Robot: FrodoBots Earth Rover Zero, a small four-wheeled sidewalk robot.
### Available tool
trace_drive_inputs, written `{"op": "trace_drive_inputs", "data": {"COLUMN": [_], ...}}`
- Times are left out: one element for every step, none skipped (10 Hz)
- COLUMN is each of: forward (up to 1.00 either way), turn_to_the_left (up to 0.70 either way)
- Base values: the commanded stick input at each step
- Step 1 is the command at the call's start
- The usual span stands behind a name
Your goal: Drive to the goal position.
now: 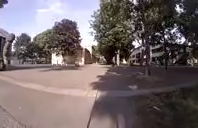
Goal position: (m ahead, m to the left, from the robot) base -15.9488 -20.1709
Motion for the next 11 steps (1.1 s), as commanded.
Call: {"op": "trace_drive_inputs", "data": {"forward": [0.43, 0.44, 0.44, 0.44, 0.44, 0.44, 0.44, 0.44, 0.44, 0.44, 0.44], "turn_to_the_left": [0.02, 0.02, 0.02, 0.02, 0.02, 0.02, 0.02, 0.02, 0.02, 0.02, 0.02]}}
